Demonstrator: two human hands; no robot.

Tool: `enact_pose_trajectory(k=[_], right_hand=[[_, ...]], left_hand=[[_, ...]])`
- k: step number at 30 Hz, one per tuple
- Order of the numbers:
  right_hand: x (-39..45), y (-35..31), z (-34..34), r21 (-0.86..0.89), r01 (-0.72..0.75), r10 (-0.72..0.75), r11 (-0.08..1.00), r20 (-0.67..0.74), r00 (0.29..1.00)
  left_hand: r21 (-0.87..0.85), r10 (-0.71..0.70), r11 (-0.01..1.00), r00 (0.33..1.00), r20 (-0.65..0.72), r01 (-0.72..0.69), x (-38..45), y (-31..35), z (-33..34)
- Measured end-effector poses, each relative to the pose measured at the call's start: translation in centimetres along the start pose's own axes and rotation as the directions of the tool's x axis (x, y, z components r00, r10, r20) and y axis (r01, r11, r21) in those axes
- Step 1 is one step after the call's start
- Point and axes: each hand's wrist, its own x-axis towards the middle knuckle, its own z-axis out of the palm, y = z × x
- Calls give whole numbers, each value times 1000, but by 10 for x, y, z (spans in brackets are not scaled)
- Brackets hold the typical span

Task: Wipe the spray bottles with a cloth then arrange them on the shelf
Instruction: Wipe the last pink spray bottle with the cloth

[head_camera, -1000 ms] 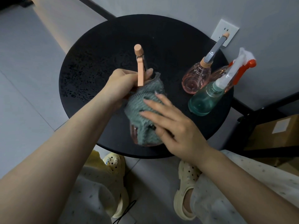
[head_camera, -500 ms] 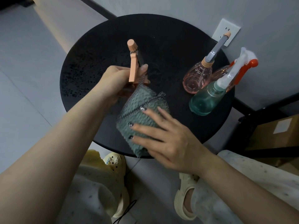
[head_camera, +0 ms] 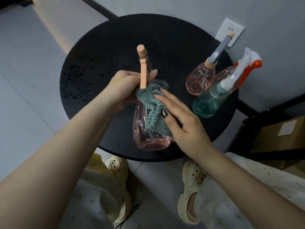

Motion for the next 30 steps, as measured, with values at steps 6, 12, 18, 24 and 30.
enact_pose_trajectory(k=[6,12,18,24,30], right_hand=[[-9,-3,6,-229,212,-194,950,97,976],[-15,-1,5,-454,591,-450,667,386,805],[-8,2,1,-306,333,-290,892,177,940],[0,2,2,15,-16,15,1000,18,1000],[-10,2,6,-136,160,-146,978,108,983]], left_hand=[[-95,-10,995,1000,-24,8,1,1,-8],[-87,9,996,999,-38,-12,2,7,-13],[-84,19,996,1000,-12,-20,0,3,-6],[-2,-17,1000,1000,12,17,-4,3,2],[-61,-15,998,1000,3,15,-4,5,-8]])
